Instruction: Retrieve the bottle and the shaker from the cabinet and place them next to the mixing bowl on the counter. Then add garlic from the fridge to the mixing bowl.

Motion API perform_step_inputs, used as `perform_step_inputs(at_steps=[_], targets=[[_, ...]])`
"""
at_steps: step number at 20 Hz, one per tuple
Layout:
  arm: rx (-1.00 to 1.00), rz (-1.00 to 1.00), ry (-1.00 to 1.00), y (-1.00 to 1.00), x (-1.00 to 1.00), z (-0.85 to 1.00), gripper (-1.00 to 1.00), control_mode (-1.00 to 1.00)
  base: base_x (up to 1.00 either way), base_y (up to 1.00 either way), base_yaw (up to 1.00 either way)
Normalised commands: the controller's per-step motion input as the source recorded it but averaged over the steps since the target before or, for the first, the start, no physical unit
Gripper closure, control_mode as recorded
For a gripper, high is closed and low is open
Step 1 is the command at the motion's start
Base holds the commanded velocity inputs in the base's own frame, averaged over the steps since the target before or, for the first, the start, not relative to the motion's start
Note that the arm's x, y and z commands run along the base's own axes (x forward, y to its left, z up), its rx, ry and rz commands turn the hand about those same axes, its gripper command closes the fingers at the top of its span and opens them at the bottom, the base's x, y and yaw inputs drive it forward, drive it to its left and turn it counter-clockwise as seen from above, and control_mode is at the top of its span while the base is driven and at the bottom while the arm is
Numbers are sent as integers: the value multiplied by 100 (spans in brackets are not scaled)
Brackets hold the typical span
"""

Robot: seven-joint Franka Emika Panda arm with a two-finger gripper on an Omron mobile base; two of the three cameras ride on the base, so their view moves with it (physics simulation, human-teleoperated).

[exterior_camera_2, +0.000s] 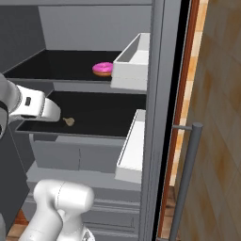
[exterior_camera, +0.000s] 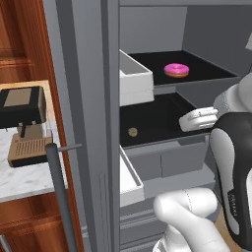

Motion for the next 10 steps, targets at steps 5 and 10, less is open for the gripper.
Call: perform_step_inputs(at_steps=[5,10], targets=[[0,0,15,0,22,-27,-100,-100,0,0,0],[0,-1,1,0,0,-100,-100,-100,0,0,0]])
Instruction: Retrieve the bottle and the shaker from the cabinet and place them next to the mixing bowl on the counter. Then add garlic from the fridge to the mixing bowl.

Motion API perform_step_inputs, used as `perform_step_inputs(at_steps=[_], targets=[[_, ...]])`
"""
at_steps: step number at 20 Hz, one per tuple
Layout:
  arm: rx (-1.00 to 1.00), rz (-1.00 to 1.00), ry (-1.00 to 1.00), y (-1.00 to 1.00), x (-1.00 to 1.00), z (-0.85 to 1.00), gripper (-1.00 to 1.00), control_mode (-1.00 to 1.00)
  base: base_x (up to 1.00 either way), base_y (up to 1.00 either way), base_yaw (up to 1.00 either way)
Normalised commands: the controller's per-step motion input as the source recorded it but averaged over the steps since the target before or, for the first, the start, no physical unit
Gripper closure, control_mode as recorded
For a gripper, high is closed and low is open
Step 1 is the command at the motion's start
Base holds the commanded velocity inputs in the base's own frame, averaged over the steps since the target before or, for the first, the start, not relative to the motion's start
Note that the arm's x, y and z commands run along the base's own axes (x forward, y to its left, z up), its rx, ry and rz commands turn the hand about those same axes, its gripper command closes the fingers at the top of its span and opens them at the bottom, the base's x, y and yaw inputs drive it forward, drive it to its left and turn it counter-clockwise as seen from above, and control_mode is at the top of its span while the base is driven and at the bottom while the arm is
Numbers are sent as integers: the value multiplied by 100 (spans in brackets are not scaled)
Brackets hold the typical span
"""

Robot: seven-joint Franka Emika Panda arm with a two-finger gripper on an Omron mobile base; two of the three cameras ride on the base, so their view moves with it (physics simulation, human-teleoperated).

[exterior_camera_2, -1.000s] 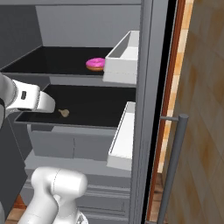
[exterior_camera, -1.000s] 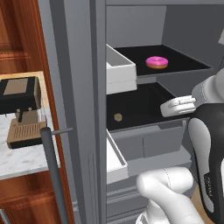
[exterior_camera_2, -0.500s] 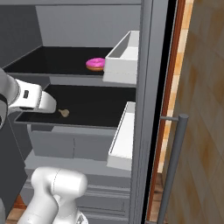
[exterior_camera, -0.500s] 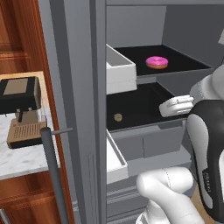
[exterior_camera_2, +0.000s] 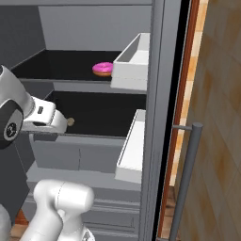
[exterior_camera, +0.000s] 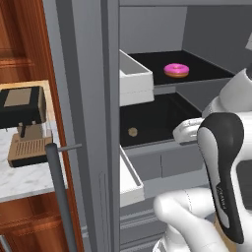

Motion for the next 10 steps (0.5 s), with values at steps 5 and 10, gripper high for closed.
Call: perform_step_inputs(at_steps=[5,10], targets=[[1,2,-4,5,35,-54,-100,-100,0,0,0],[2,21,4,1,54,22,-100,-100,0,0,0]])
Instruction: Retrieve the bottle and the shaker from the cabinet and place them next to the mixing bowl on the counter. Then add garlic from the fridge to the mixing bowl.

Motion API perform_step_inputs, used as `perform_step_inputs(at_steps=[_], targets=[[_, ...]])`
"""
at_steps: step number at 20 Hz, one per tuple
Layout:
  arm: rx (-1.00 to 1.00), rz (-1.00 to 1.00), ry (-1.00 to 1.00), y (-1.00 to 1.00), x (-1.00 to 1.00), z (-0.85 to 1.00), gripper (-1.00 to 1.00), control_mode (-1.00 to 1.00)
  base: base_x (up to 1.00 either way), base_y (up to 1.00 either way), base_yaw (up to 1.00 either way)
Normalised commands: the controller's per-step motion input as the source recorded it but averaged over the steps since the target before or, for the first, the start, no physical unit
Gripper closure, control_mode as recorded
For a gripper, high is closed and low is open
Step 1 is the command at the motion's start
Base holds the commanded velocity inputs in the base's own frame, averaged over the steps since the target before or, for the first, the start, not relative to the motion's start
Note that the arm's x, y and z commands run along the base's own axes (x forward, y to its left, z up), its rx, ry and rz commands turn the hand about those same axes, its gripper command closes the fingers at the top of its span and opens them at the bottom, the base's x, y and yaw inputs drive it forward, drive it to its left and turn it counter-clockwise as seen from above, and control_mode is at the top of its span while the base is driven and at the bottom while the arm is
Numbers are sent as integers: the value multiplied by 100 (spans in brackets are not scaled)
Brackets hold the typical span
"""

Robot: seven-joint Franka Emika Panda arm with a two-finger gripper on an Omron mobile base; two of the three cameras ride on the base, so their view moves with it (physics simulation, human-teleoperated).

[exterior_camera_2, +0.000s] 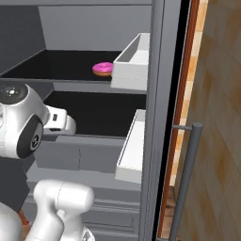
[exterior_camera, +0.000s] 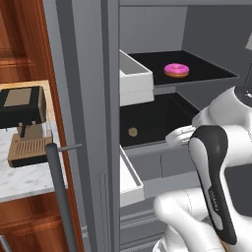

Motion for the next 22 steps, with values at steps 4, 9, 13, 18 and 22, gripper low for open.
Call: perform_step_inputs(at_steps=[4,9,13,18,22], targets=[[0,16,24,12,29,23,-100,-100,0,0,0],[-4,4,17,48,17,-7,-100,-100,0,0,0],[-4,0,0,45,28,-32,-100,-100,0,0,0],[0,0,-2,11,33,-40,-100,-100,0,0,0],[0,-2,0,1,51,-9,-100,-100,0,0,0]])
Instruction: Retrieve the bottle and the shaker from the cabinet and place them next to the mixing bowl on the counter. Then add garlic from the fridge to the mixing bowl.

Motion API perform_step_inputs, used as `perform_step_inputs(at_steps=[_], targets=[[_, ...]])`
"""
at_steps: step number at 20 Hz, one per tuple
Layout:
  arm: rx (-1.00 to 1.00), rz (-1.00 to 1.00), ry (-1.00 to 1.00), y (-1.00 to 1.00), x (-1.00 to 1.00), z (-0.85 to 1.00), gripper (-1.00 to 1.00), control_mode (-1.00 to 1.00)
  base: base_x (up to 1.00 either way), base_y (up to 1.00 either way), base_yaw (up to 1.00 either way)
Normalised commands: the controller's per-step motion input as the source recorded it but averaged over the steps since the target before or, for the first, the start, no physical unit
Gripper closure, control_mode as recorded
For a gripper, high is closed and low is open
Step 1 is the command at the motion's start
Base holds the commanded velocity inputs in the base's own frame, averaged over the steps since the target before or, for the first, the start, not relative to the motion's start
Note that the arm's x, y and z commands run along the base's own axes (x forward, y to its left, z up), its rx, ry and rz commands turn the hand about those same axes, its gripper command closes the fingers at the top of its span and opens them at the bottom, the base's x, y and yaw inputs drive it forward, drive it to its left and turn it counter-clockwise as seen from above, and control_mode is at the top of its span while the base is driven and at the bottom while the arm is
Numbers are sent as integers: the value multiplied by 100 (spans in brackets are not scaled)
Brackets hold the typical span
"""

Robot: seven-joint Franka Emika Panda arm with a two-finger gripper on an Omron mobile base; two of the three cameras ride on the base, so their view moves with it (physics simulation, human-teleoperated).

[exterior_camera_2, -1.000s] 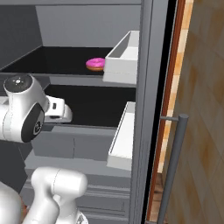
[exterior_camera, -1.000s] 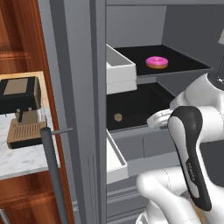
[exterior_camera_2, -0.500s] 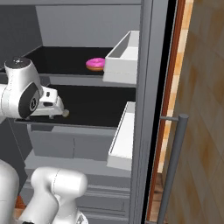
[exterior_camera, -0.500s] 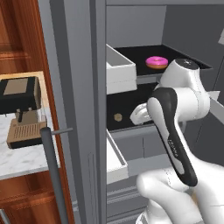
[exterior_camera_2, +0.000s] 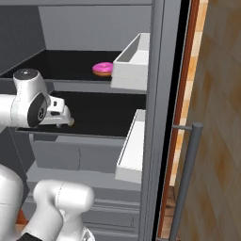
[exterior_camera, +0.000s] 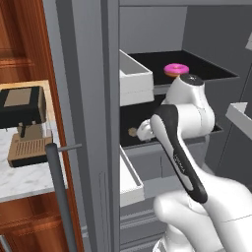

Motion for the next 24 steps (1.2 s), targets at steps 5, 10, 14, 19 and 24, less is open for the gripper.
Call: perform_step_inputs(at_steps=[5,10,14,19,24], targets=[[0,-2,0,0,55,-3,-100,-100,0,0,0],[0,-5,0,1,37,-33,-100,-100,0,0,0],[0,-6,-16,9,34,-40,-100,-100,0,0,0],[0,-3,-26,13,36,-29,-100,-100,0,0,0],[0,-1,-19,12,30,-8,-100,-100,0,0,0]])
